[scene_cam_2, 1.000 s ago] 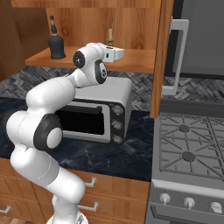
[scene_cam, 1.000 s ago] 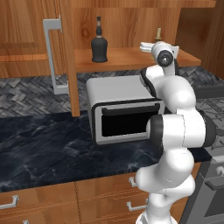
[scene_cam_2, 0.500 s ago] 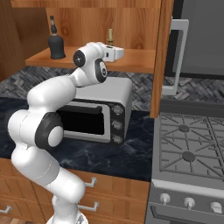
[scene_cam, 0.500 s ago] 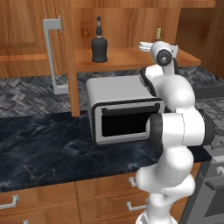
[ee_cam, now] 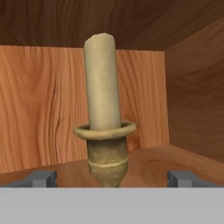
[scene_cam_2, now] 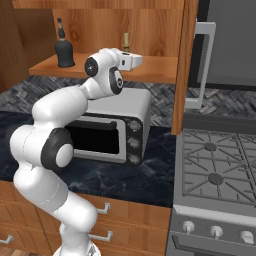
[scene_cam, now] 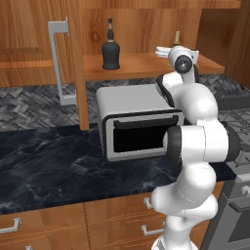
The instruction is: Get the candle and the liquor from the cabinet and move them to the dining counter.
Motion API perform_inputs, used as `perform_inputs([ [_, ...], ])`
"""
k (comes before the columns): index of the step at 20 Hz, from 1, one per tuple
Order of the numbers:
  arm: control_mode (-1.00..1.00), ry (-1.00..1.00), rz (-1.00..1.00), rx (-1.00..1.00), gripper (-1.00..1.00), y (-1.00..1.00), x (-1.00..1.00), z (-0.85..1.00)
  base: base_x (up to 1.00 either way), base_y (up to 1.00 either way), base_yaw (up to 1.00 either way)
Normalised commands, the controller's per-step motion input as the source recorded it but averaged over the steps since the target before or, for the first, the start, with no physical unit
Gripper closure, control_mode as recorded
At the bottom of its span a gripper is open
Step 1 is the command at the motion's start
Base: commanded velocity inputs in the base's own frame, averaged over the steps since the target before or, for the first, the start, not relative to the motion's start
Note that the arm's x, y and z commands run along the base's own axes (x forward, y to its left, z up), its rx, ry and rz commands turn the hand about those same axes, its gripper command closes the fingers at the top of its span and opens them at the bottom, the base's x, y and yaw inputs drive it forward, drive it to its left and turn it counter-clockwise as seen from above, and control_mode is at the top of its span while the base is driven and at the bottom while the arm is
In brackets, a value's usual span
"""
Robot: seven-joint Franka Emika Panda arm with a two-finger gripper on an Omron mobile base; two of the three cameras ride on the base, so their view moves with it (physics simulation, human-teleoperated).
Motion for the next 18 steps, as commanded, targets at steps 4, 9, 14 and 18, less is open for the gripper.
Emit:
perform_inputs([
  [4, -1.00, 0.00, 0.00, 0.00, 1.00, 0.00, 0.04, -0.03, 0.00, 0.00, 0.00],
  [9, -1.00, 0.00, 0.00, 0.00, 1.00, 0.00, 0.02, -0.04, 0.00, 0.00, 0.00],
  [14, -1.00, 0.00, 0.00, 0.00, 1.00, 0.00, 0.02, 0.00, 0.00, 0.00, 0.00],
  [18, -1.00, 0.00, 0.00, 0.00, 1.00, 0.00, 0.00, 0.00, 0.00, 0.00, 0.00],
])
